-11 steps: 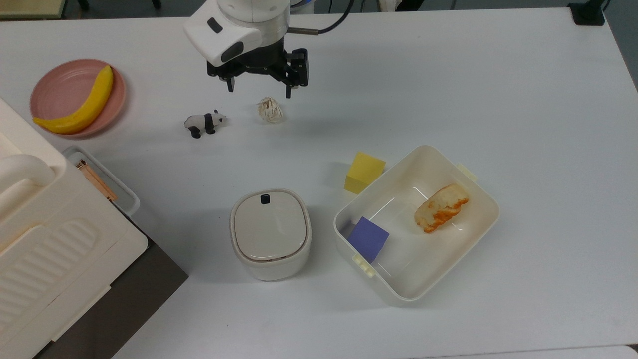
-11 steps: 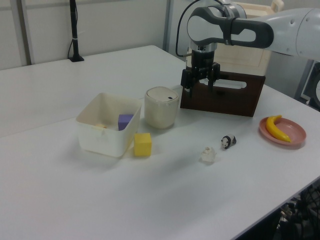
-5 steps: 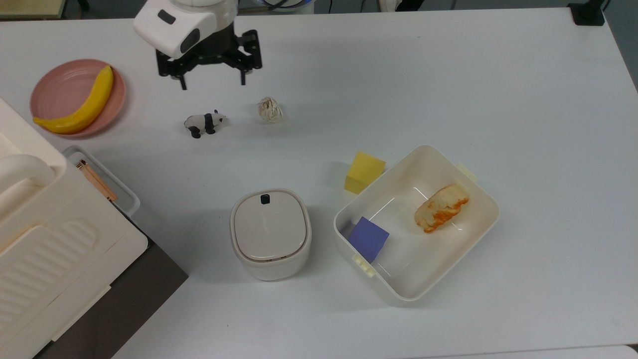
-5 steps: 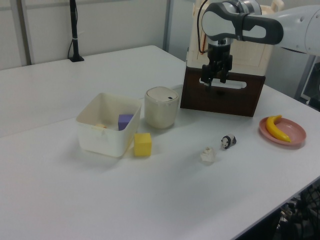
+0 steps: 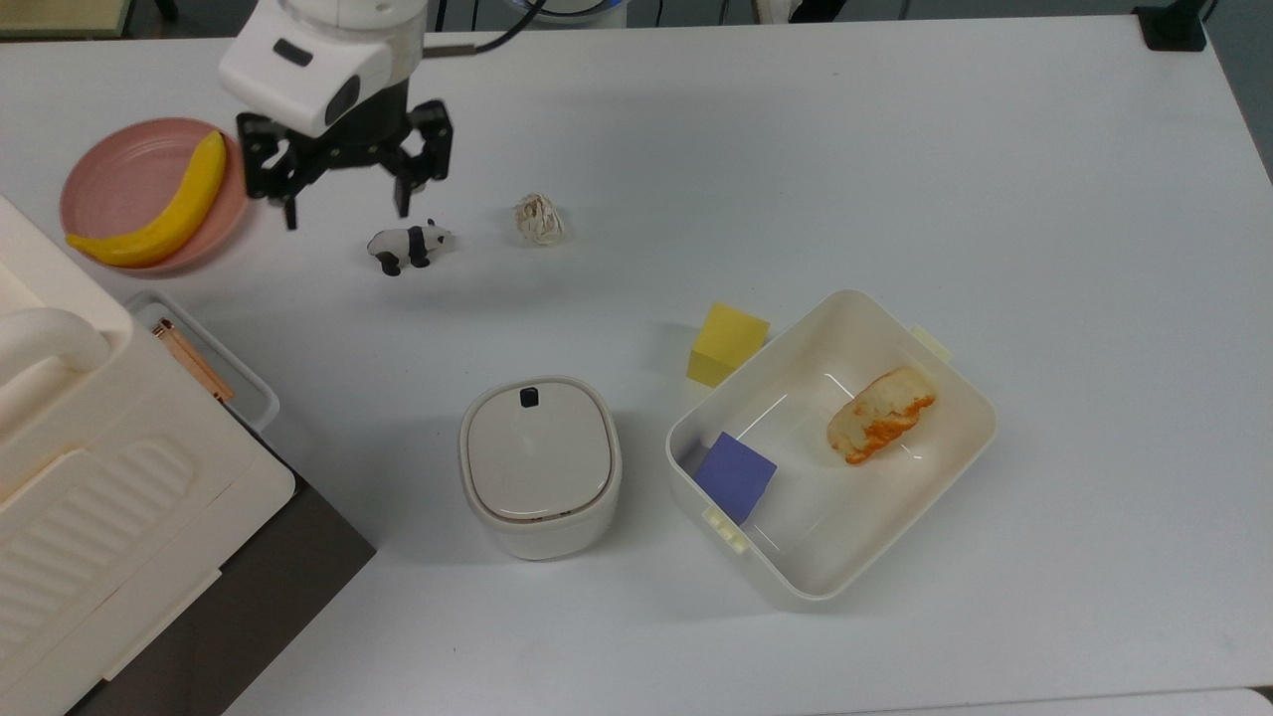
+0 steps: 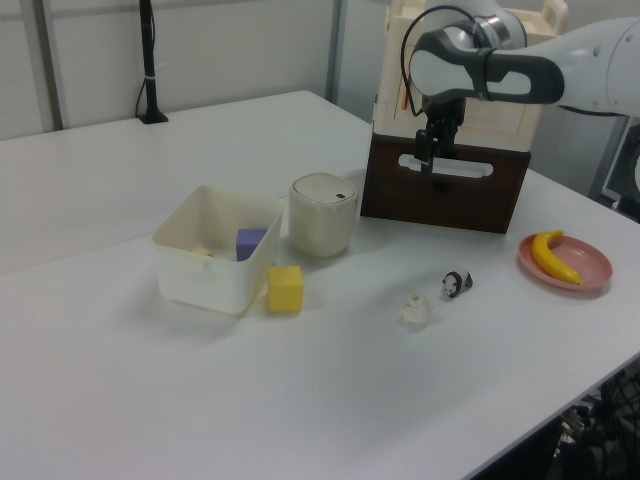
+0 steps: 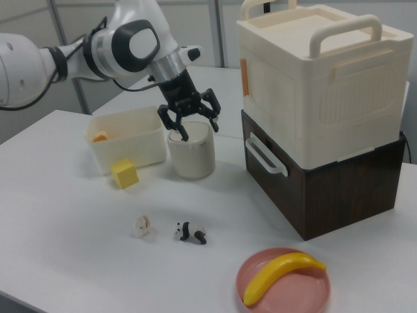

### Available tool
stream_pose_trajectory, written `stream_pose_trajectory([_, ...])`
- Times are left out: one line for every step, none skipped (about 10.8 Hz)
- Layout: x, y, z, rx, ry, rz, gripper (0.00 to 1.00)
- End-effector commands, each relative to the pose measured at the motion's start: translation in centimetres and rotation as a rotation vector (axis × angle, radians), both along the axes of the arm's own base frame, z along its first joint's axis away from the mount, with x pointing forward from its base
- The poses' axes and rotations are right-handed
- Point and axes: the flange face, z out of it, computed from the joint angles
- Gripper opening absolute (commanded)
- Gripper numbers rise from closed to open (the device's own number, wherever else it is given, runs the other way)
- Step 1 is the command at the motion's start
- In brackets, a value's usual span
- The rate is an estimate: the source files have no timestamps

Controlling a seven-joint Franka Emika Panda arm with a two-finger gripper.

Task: Slide the drawer open
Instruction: 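Move the gripper toward the wooden cabinet and lower it to the drawer handle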

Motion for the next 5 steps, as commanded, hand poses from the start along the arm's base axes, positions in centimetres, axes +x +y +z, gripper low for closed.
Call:
stream_pose_trajectory([1.2, -1.5, -1.9, -0.079, -0.065, 0.072, 0.82])
stream_pose_trajectory([1.9, -1.7, -2.9, -0.102, -0.078, 0.088, 0.82])
stream_pose_trajectory([2.6, -2.4, -4.1, -0.123, -0.100, 0.101, 0.82])
stream_pose_trajectory([3.4, -3.1, -5.4, -0.132, -0.125, 0.111, 0.82])
stream_pose_trajectory([4.1, -4.2, -6.5, -0.159, -0.148, 0.122, 0.82])
